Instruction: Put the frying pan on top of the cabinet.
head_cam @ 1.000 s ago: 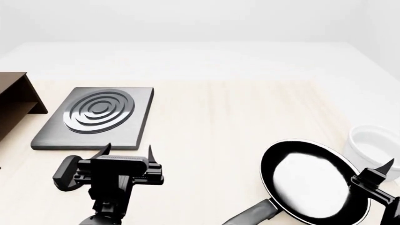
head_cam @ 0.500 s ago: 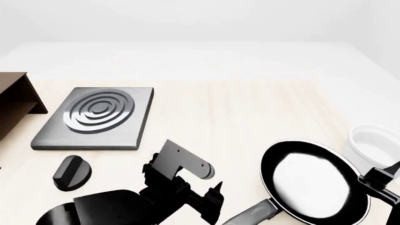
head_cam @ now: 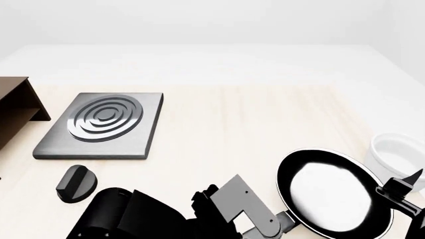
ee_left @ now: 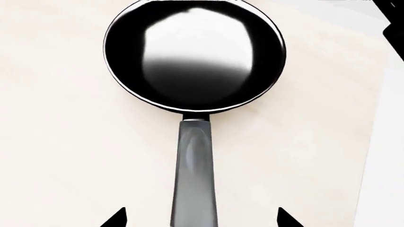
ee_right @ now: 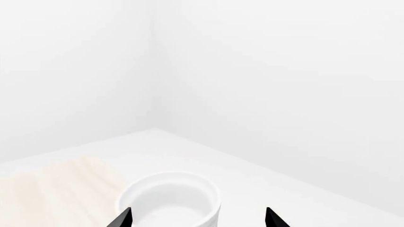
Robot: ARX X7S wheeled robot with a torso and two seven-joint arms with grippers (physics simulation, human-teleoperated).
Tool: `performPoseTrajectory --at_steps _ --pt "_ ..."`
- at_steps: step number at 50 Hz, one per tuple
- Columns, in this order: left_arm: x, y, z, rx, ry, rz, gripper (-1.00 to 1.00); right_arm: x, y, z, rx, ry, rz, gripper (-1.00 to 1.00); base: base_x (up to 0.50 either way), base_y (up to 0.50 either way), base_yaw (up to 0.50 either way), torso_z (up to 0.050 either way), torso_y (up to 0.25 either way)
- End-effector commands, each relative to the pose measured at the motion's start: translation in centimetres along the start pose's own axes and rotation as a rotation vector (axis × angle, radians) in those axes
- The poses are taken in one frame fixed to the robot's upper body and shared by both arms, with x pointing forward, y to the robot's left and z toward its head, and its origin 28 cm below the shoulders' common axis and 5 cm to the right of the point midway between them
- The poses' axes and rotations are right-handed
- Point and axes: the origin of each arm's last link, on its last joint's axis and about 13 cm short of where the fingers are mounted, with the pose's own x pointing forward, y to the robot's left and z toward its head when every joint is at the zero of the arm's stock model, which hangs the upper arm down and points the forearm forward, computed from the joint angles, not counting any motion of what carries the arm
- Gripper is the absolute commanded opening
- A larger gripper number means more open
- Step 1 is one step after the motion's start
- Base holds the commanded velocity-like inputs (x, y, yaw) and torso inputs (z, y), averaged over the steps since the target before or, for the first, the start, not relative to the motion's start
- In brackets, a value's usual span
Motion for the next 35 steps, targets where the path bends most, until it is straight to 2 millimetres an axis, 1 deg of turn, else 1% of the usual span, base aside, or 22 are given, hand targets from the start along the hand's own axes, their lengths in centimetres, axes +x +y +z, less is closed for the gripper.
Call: performPoseTrajectory --at_steps 1,6,10,13,18,26,28,35 --pt "1.8 -0.8 0.0 0.037 0.095 -0.013 1.00 0.0 0.0 -0.2 0.001 0.002 0.002 1.00 0.00 0.00 0.00 0.000 0.000" --pt "3.0 -0.4 0.0 0.031 0.127 0.000 1.00 0.0 0.0 -0.3 0.001 0.004 0.005 1.00 0.00 0.00 0.00 0.000 0.000" --pt "4.2 0.2 0.0 0.027 0.156 0.022 1.00 0.0 0.1 -0.3 0.002 0.004 0.008 1.00 0.00 0.00 0.00 0.000 0.000" --pt "5.2 0.6 -0.4 0.031 0.185 0.032 1.00 0.0 0.2 -0.4 0.002 0.006 0.012 1.00 0.00 0.00 0.00 0.000 0.000" --pt "6.2 1.0 -0.8 0.036 0.218 0.041 1.00 0.0 0.3 -0.7 0.002 0.011 0.020 1.00 0.00 0.00 0.00 0.000 0.000" --pt "7.2 2.0 -0.7 0.029 0.235 0.061 1.00 0.0 0.4 -0.7 0.005 0.014 0.025 1.00 0.00 0.00 0.00 0.000 0.000" --pt "7.9 2.3 -1.1 0.034 0.253 0.056 1.00 0.0 0.5 -0.7 0.007 0.014 0.028 1.00 0.00 0.00 0.00 0.000 0.000" --pt "9.0 2.8 -1.6 0.028 0.282 0.029 1.00 -0.1 0.7 -0.7 0.007 0.011 0.038 1.00 0.00 0.00 0.00 0.000 0.000"
